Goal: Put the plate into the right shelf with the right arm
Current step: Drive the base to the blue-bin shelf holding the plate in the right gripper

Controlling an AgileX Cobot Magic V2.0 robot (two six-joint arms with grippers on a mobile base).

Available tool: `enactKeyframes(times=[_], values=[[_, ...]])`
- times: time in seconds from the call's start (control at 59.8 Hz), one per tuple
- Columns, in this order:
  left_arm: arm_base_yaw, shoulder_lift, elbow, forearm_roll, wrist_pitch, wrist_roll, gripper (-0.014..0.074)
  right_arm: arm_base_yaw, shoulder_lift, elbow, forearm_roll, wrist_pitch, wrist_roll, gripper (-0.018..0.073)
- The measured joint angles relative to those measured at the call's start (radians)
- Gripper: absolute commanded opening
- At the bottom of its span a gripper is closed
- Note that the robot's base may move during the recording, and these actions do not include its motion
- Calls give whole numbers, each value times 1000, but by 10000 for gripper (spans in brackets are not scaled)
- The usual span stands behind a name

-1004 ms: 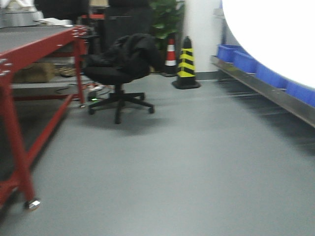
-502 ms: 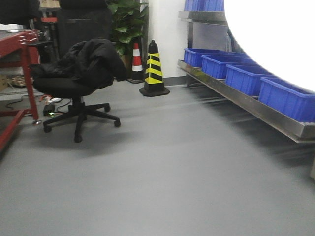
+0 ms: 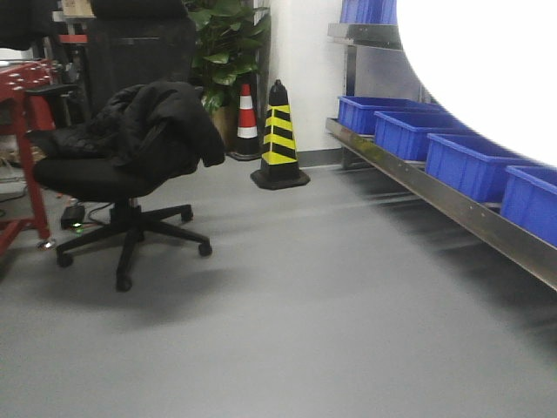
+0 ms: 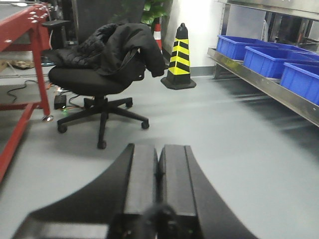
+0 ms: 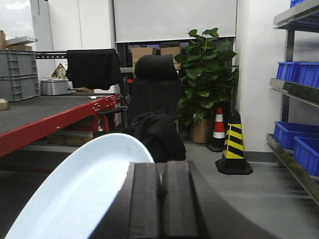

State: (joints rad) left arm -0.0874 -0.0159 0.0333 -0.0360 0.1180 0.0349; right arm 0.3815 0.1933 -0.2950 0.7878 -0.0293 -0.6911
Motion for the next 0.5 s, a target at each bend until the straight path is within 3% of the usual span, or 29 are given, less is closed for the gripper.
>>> enactKeyframes(times=[0.502], values=[[0, 0, 0, 0, 0, 0, -47, 0, 0, 0, 0, 0, 0, 55]])
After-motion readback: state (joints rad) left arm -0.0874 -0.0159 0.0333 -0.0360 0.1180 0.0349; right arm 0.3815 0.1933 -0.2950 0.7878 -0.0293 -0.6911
